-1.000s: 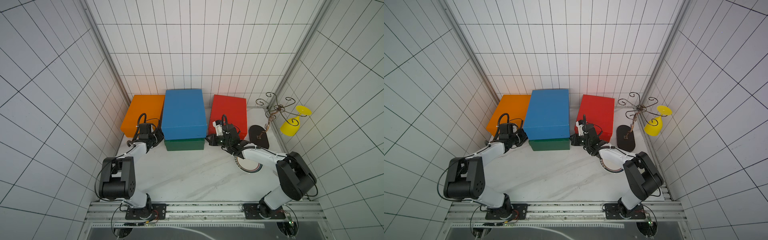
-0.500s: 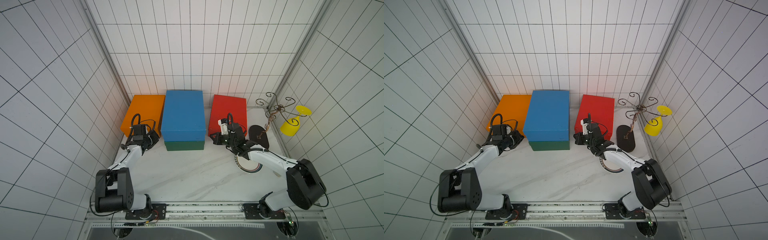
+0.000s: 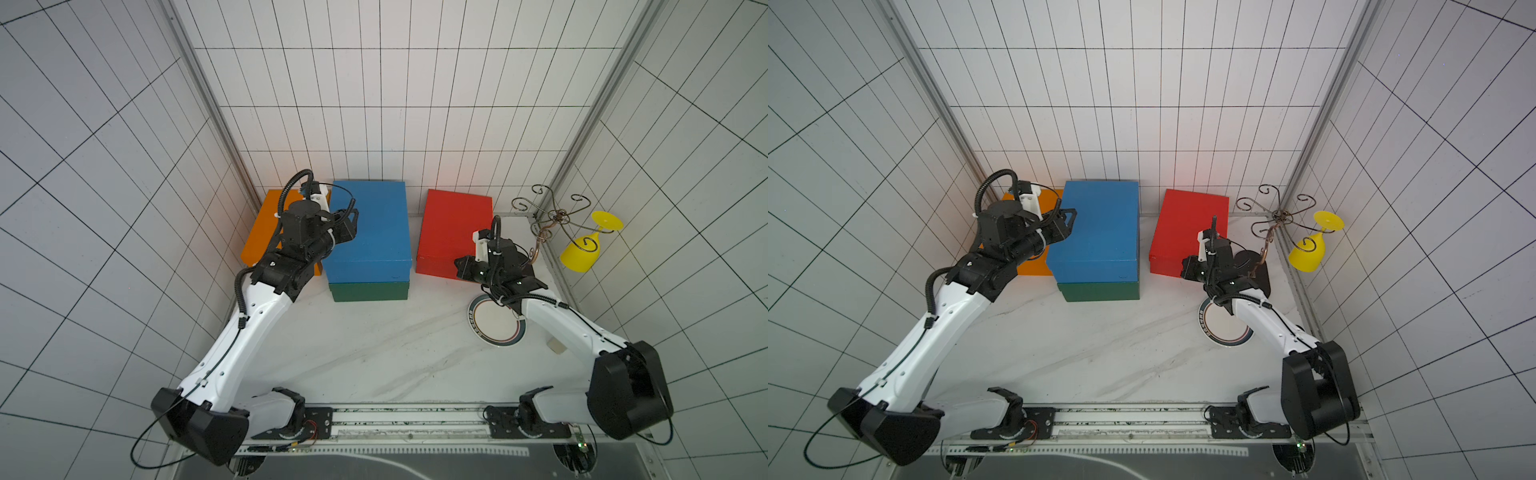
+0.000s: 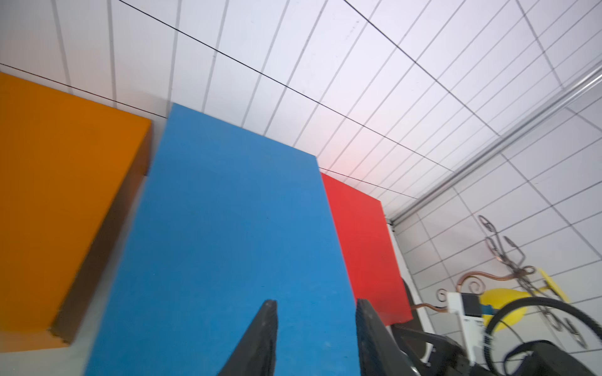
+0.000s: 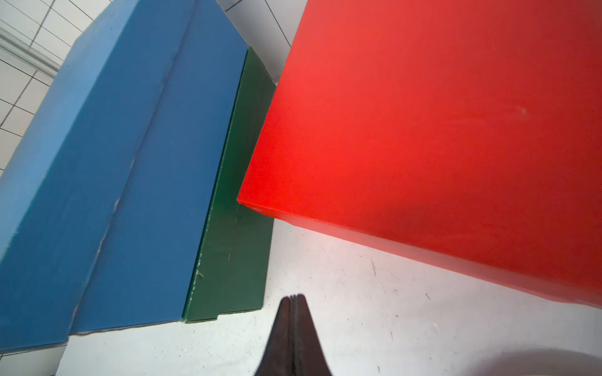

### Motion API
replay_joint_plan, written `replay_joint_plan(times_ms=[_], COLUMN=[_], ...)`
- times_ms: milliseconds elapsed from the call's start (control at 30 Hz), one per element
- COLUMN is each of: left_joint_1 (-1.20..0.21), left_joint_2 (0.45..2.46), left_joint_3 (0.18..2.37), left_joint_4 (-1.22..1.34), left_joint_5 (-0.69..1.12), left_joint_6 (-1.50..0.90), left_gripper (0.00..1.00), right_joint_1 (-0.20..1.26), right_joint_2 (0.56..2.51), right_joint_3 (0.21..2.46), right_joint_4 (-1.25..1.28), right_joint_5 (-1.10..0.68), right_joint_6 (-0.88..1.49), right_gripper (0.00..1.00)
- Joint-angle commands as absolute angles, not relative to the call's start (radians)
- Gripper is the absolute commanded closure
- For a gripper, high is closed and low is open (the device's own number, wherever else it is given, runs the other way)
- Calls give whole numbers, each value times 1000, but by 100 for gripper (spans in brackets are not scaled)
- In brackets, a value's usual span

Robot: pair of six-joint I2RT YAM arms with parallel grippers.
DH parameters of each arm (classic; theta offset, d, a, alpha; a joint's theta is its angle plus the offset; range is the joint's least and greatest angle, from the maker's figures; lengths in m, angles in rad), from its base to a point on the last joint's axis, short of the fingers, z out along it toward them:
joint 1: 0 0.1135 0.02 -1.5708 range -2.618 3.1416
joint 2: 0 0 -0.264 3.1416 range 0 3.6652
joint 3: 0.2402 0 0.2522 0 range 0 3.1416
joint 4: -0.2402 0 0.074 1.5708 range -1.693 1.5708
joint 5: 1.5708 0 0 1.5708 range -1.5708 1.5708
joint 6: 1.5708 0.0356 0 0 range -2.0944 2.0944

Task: Stack the shoeboxes
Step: Adjust the shoeboxes at the center of the board.

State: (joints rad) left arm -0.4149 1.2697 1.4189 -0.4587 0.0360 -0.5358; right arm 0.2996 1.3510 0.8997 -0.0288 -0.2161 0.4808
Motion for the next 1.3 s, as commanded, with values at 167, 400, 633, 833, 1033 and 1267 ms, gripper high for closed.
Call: replay_joint_plan(times_ms=[167, 400, 633, 833, 1033, 1267], left_joint_1=[-680, -814, -862, -840, -668, -363], left_joint_2=[1450, 1612, 1726, 1669, 1530, 1331], left_joint_3=[1533, 1611, 1687, 1710, 1671, 1510], left_joint_4=[-532, -535, -542, -548, -589, -586], left_joint_5=[-100, -128, -120, -185, -167, -94], left_joint_6=[-469, -463, -460, -418, -451, -523], left_gripper=[31, 15, 12, 18, 19, 51], right_joint_1=[190, 109, 94, 145, 279, 419], right_joint_2=[1354, 1359, 1369, 1347, 1336, 1304], right_joint_3=[992, 990, 989, 986, 1055, 1188], right_joint_4=[-98, -98, -79, -35, -56, -117], right_joint_5=[-179, -200, -223, -243, -183, -98], right_joint_6=[441, 434, 428, 428, 414, 396], right_gripper=[88, 79, 60, 66, 65, 67])
